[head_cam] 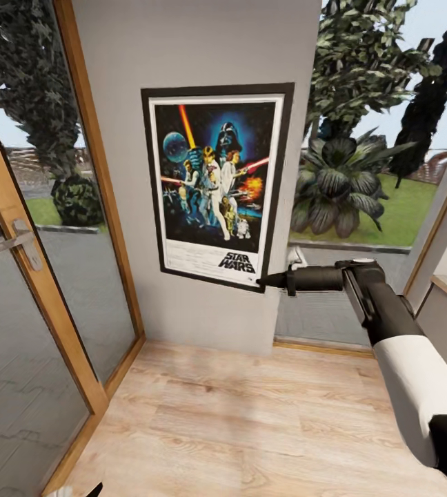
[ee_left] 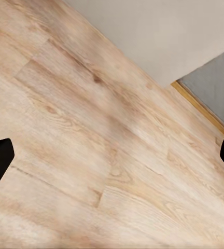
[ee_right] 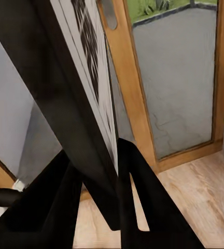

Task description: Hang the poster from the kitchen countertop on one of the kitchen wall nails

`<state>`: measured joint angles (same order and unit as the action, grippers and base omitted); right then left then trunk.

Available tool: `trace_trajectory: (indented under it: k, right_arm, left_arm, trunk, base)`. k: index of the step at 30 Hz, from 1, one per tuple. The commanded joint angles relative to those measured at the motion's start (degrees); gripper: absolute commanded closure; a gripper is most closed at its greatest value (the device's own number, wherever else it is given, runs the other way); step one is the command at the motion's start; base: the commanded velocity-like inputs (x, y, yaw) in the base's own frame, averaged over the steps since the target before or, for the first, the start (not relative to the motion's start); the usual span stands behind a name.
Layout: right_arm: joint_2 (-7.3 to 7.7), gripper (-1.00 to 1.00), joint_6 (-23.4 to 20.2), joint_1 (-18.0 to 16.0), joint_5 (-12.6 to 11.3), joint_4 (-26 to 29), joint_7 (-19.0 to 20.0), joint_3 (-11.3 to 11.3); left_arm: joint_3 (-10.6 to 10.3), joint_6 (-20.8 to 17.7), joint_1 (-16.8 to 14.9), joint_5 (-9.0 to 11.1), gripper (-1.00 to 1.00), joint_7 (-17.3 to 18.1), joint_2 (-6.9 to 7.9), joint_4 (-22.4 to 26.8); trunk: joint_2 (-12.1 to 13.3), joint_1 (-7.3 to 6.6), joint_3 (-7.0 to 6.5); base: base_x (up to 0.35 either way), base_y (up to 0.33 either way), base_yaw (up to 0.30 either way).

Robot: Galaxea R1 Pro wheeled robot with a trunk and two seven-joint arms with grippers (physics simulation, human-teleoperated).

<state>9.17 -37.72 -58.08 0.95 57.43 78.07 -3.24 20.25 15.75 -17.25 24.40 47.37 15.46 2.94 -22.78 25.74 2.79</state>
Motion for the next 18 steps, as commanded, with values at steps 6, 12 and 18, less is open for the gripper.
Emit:
trace_trajectory:
  k: [6,12,18]
  right_arm:
    - [-2.35,1.0,-3.6,-8.2,0.1,-9.0,0.3,-4.4]
    - [-4.12,1.0,-3.8,-9.8,0.0,-10.9,0.5,-4.8]
    - [-4.11,1.0,-3.7,-9.9,-0.4,-10.6,0.6,-4.7]
  left_arm:
    - [0.3,0.3,-0.1,-0.3,-1.0,0.2,0.94,-0.1]
    - [0.3,0.2,-0.1,-0.3,-1.0,0.2,1.83,-0.1]
    - [0.3,0.2,-0.1,-0.3,-1.0,0.3,1.93,-0.1]
  trunk:
    - [-0.1,0.04,0.14]
    - [-0.1,0.04,0.14]
    - [-0.1,0.04,0.14]
  base:
    - [0.0,0.0,0.0]
    - [0.0,0.0,0.0]
    - [0.0,0.0,0.0]
